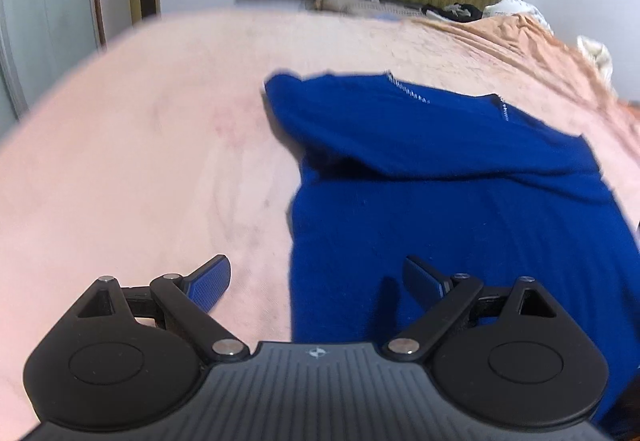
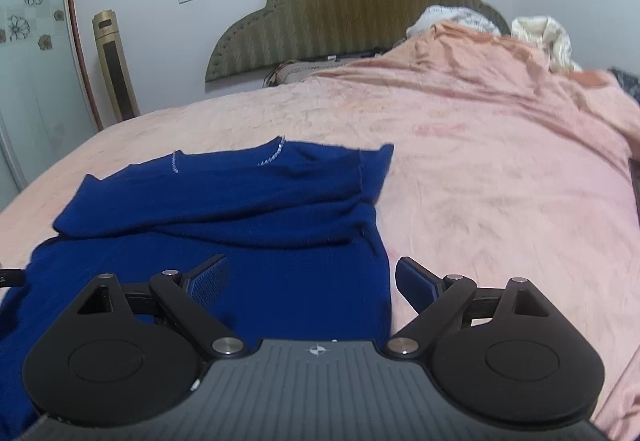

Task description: Fold small clothes

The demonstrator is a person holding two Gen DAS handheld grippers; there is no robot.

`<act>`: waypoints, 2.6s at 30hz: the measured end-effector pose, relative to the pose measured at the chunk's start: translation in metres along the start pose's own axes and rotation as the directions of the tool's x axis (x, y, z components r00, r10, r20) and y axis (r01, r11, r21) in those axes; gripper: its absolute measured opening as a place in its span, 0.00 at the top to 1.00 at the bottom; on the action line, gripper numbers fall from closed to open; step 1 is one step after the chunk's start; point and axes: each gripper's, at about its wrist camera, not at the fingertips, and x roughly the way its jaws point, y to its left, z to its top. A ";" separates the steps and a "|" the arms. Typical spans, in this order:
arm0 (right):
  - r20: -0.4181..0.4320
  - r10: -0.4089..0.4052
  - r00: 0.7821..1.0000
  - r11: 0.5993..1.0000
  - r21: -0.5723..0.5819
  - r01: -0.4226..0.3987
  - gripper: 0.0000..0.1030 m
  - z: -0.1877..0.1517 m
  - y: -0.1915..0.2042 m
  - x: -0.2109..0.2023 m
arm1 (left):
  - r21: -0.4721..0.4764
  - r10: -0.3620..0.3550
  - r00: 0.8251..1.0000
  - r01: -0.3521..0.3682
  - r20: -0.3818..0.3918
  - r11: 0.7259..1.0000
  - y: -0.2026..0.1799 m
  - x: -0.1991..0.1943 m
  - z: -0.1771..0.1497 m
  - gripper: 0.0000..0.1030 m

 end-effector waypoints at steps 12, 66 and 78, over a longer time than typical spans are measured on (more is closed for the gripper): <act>-0.126 0.072 0.989 0.996 0.057 -0.065 0.75 -0.029 -0.022 -0.008 | 0.134 -0.089 0.995 0.094 -0.044 0.986 -0.029 0.008 -0.009 0.72; -0.130 0.229 0.965 0.942 0.279 -0.186 0.45 -0.017 -0.074 -0.003 | -0.001 -0.256 0.961 0.257 -0.105 0.966 -0.017 0.028 0.030 0.85; 0.015 0.350 0.937 0.890 0.306 -0.338 0.92 0.008 -0.040 -0.005 | 0.108 -0.241 0.969 0.234 0.058 0.966 -0.035 -0.012 0.037 0.97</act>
